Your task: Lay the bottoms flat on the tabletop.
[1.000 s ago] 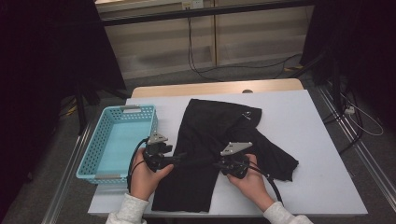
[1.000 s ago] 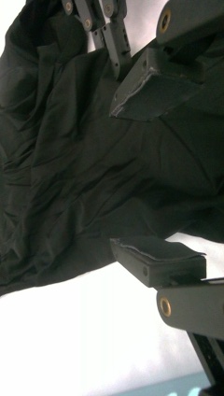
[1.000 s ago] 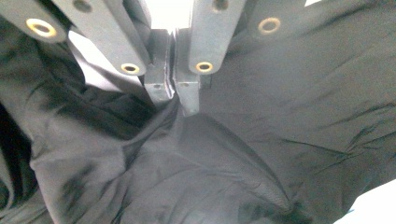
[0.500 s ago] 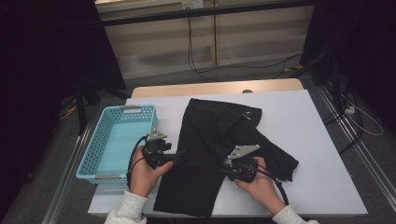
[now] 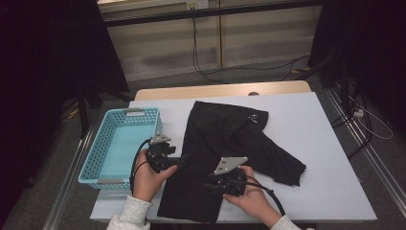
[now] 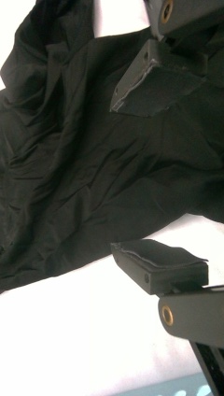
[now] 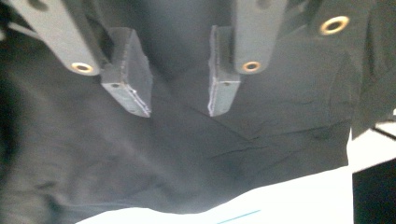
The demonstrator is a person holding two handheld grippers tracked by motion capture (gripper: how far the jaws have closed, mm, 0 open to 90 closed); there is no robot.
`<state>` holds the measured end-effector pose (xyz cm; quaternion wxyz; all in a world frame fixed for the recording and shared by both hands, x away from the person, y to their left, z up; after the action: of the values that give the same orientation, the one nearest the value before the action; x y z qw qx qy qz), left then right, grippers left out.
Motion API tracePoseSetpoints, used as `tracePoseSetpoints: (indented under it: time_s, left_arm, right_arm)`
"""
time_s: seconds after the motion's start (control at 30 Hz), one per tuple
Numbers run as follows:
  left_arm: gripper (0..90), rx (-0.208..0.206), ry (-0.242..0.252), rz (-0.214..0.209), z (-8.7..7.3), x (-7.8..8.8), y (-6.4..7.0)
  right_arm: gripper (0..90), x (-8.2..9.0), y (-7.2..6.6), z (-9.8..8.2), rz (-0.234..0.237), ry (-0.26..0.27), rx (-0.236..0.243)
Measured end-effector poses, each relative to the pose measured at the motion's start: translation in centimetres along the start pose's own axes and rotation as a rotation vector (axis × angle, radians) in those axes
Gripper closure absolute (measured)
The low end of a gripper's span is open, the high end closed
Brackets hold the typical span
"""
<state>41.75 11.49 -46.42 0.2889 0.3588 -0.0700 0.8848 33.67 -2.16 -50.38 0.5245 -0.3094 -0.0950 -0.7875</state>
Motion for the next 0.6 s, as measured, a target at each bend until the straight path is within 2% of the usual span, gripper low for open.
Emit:
tracePoseSetpoints:
  time_s: [0.1,0.17,0.2,0.3,0.33,0.37,0.5,0.6]
  left_arm:
    - [28.0,-0.002,-0.003,-0.004,-0.1,-0.2,0.0]
    - [28.2,-0.001,0.000,-0.004,0.0,-0.2,0.0]
    - [28.2,0.006,0.003,-0.004,0.0,-0.2,0.0]
    - [28.2,0.013,0.007,-0.005,0.0,-0.2,0.0]
    - [28.2,0.012,0.007,-0.004,0.0,-0.2,0.0]
    - [28.2,0.012,0.006,-0.006,0.0,-0.2,0.0]
    - [28.3,0.006,0.007,-0.006,0.2,-0.1,-0.1]
    - [28.3,0.029,0.024,-0.014,0.4,-0.1,0.2]
  right_arm:
    - [49.6,-1.4,-0.5,-0.1,0.033,-0.017,0.016]
    - [48.4,-2.2,-0.8,-0.6,0.023,-0.055,0.050]
    - [51.4,-2.3,-0.9,-0.5,0.011,-0.058,0.073]
    - [83.8,-2.5,-1.5,-0.4,0.048,-0.059,0.086]
    - [89.0,-2.6,-1.7,-0.4,0.070,-0.061,0.080]
    - [89.5,-2.7,-1.8,-0.3,0.071,-0.058,0.061]
    - [90.0,-2.6,-1.7,-0.4,0.087,-0.053,0.035]
    - [89.9,-2.6,-2.5,-0.4,0.154,-0.057,0.028]
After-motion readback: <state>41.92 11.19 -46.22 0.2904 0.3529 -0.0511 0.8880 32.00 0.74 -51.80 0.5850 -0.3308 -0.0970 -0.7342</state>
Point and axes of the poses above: each handheld gripper's, and its own axes: x roughly backward along the jaws, z roughly out of its top, y roughly to its right, the point moved 8 cm from there along -x, roughly forward along the jaws, and after that the axes turned 8 degrees about z, right-handed, at the moved point
